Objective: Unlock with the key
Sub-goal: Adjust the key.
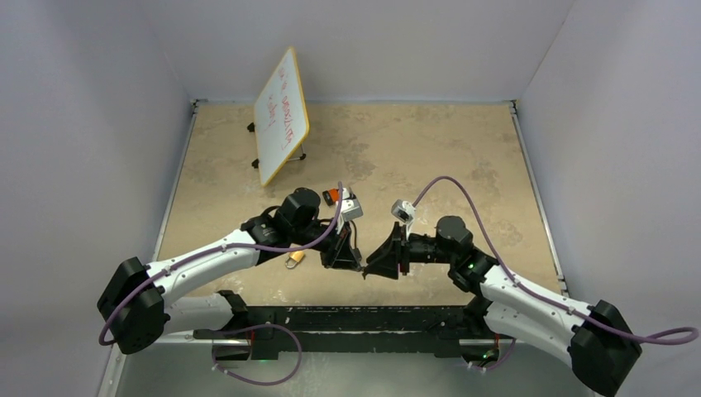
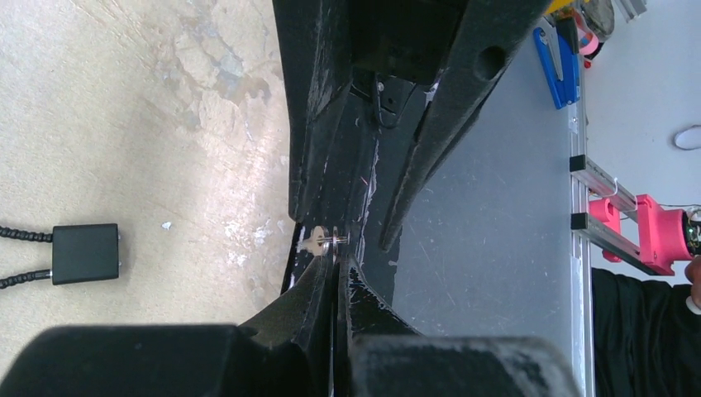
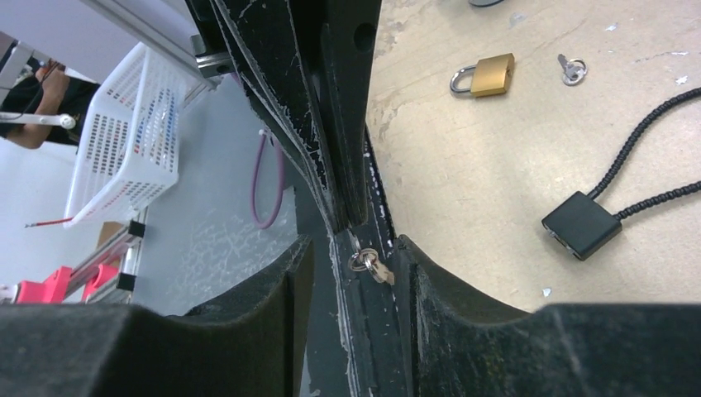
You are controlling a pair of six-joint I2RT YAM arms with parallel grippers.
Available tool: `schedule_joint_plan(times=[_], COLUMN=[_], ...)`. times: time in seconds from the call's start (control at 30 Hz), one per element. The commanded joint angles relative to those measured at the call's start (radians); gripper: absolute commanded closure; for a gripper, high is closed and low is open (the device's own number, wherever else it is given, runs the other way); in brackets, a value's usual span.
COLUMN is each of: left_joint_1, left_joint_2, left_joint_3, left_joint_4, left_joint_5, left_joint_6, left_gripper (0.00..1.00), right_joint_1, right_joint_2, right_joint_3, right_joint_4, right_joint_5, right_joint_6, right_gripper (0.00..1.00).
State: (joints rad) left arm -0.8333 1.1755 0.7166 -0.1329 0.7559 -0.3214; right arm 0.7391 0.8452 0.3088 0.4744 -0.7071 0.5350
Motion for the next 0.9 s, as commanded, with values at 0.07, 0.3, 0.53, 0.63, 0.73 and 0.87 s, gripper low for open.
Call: schedule_joint_plan(times=[0.07,0.3,0.53,0.63,0.73,0.87], left_joint_1=[0.001,0.002,0.001,0.003,0.004,0.007], left_joint_2=[-0.011,-0.016,-0.018,-0.020,-0.029,-0.024], left_joint_3=[0.016,0.017,0.007,-0.005,-0.020,-0.032], left_joint_4=[0.056,0.054,0.086,0.116,0.177,0.197], left_joint_5=[0.038,0.034,0.051,0.037,-0.004,-0.045], left_joint_6=[0.007,0.007,-0.019,-0.053,-0.099,-0.139], left_gripper=[1.00,1.00,0.98,0.83,0.71,0.65], right_joint_1=[-0.003,-0.003,-0.002,-0.002,-0.001,-0.002], right_joint_2=[0.065,0.090,0.087,0.078,0.075,0.075], right_joint_3=[0.062,0.060,0.052,0.046,0.027,-0.004], right_joint_4=[0.076,0.099,0.102,0.108,0.131,0.175], right_joint_5=[-0.088,-0.145,-0.152,-0.111,-0.065,-0.022], right_joint_6=[-0.039,-0.033,-0.028,-0.022,0.003,0.058], right_gripper=[0.68,0.87,1.00,1.00,1.00,1.00])
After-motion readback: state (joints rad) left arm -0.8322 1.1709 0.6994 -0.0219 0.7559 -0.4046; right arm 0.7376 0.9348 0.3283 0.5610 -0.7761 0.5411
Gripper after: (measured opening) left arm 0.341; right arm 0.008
